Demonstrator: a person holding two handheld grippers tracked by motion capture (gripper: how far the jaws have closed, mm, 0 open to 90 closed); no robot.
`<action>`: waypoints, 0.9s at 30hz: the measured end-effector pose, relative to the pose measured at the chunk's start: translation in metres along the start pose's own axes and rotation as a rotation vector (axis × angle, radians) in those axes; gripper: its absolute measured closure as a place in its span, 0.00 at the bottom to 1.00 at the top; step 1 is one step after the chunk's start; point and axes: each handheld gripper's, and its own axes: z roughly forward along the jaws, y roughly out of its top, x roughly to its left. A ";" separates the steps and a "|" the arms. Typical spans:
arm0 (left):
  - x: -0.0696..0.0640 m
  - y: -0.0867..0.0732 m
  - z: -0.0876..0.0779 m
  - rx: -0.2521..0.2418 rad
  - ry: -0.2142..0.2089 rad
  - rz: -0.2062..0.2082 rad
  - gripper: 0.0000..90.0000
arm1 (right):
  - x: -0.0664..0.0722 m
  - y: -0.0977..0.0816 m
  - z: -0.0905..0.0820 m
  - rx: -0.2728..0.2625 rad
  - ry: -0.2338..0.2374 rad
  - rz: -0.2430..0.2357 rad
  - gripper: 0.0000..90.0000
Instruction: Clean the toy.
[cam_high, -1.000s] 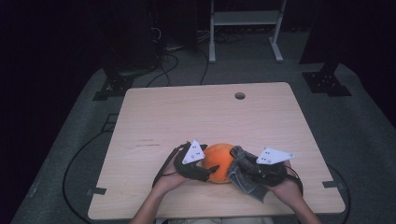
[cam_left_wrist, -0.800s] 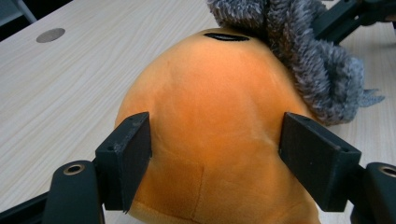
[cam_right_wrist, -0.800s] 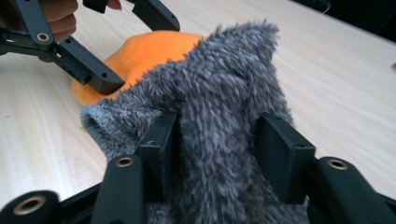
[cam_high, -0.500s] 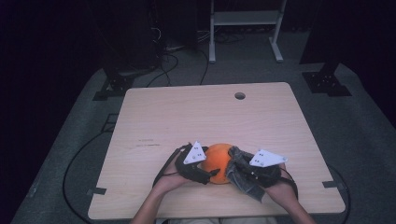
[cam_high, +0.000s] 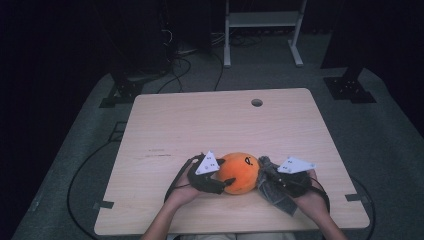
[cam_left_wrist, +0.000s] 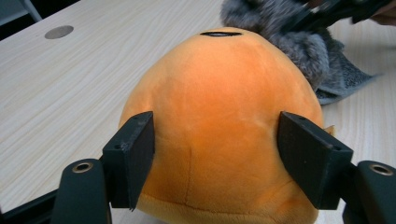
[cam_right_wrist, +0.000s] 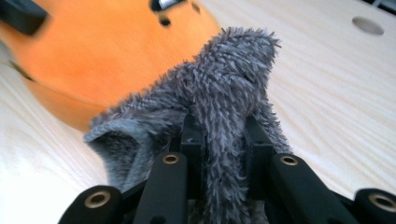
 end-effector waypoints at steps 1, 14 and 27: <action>0.000 0.000 0.001 -0.007 0.001 -0.005 0.31 | 0.002 0.003 -0.004 -0.029 0.018 -0.008 0.82; -0.001 0.004 -0.004 0.056 -0.011 -0.003 0.30 | 0.028 0.011 0.006 -0.051 0.098 -0.095 0.82; -0.005 0.002 0.005 0.035 0.002 -0.010 0.29 | 0.010 0.016 -0.006 -0.099 0.107 -0.010 0.83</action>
